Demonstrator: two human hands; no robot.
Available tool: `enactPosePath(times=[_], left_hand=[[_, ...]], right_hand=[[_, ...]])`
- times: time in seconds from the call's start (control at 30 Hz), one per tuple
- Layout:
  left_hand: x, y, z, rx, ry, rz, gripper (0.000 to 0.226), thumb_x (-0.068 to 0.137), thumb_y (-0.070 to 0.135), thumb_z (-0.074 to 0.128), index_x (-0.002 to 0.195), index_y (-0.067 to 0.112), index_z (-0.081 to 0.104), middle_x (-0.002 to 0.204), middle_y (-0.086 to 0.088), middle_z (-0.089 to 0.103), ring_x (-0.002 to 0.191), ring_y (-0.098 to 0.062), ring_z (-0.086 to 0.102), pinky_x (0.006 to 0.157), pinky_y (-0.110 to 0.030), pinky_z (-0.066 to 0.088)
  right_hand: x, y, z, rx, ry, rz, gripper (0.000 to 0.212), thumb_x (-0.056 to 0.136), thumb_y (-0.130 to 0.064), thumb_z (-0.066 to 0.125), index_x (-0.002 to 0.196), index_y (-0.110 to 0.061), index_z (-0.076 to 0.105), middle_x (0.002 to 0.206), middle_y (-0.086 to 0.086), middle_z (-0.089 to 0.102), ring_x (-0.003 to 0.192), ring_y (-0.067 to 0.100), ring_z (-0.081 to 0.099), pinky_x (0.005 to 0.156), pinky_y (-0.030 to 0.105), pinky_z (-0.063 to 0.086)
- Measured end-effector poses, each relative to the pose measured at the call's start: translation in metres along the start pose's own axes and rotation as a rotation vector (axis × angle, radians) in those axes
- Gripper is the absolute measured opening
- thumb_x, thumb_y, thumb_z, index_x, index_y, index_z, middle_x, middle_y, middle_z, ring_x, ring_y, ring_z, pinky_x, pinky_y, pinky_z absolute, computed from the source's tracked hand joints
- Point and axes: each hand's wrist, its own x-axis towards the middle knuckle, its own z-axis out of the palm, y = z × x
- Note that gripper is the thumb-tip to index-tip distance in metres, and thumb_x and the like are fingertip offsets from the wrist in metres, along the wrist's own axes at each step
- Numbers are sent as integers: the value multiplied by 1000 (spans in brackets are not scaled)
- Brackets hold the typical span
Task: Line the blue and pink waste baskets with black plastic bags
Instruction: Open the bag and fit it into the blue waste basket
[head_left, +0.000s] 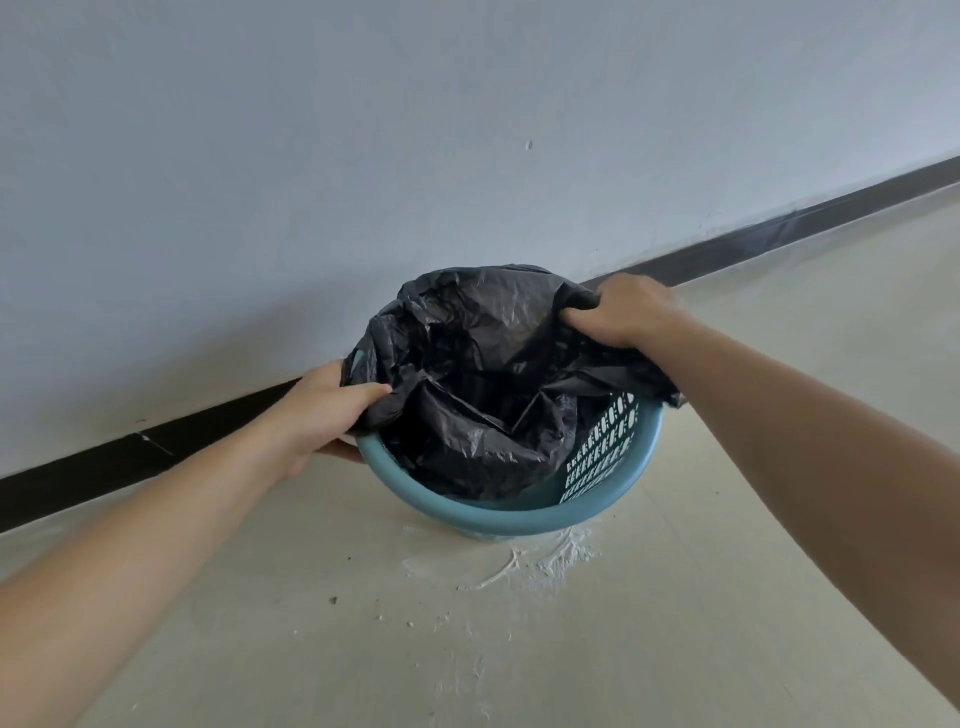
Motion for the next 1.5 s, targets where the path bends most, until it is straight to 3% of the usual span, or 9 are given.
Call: enactPosePath(times=[0.13,0.37,0.6,0.77,0.87,1.03,1.23,1.37,1.5], left_hand=[[3,-1,14,6,254,71,11,83,22,55,92,21,61,91,-9,70,80,-28,69,59,-42,58],[15,9,26,241,525,157,25,87,18,52,68,16,36,70,-3,44,61,-21,39,50,-34,25],[17,34,40,-167,448,38,41,89,47,57,112,15,41,104,-5,55,92,-24,60,68,-40,57],[-16,21,60,402,678,523,68,88,56,54,139,13,40,145,-13,37,135,-30,30,108,-47,28],[-24,21,63,713,559,700,59,87,48,60,136,19,48,130,-4,55,130,-24,40,109,-53,24],[-27,30,64,549,641,777,21,83,14,69,103,20,70,83,9,58,86,-20,58,88,-41,35],[-37,5,73,561,823,1028,17,88,11,65,104,12,60,86,-3,61,85,-25,57,88,-35,34],[-41,-17,82,559,803,1100,16,92,11,61,108,14,57,91,-6,61,88,-26,55,87,-36,37],[-42,-27,85,593,784,1149,17,85,-6,53,89,10,49,89,-18,55,87,-34,50,82,-40,40]], right_hand=[[0,-10,0,-107,17,-59,51,74,-67,48,77,-15,52,87,5,56,81,28,53,71,35,41],[-2,8,-21,559,-567,133,61,62,-62,73,101,-16,74,96,7,76,87,29,73,92,46,55],[-9,22,-10,451,279,170,87,70,-63,69,139,-20,38,136,11,37,124,29,43,99,40,41],[-38,7,-5,131,557,-264,54,83,-43,50,134,-25,50,116,8,45,101,22,39,97,42,36],[-47,4,-3,-201,482,-675,38,95,-29,44,129,-25,60,116,4,59,113,26,46,104,46,25],[-49,1,-13,-321,164,-613,39,92,-21,55,130,-27,58,98,-2,62,107,24,53,111,47,18],[-65,32,-27,-169,433,-685,20,84,-5,60,92,-18,72,74,1,58,77,27,52,79,43,47],[-86,57,-10,-100,608,-768,5,83,-7,62,83,-12,63,73,3,54,63,25,54,44,29,39],[-101,77,16,-108,606,-995,9,87,-20,56,84,-13,62,75,0,54,59,19,50,41,24,34]])
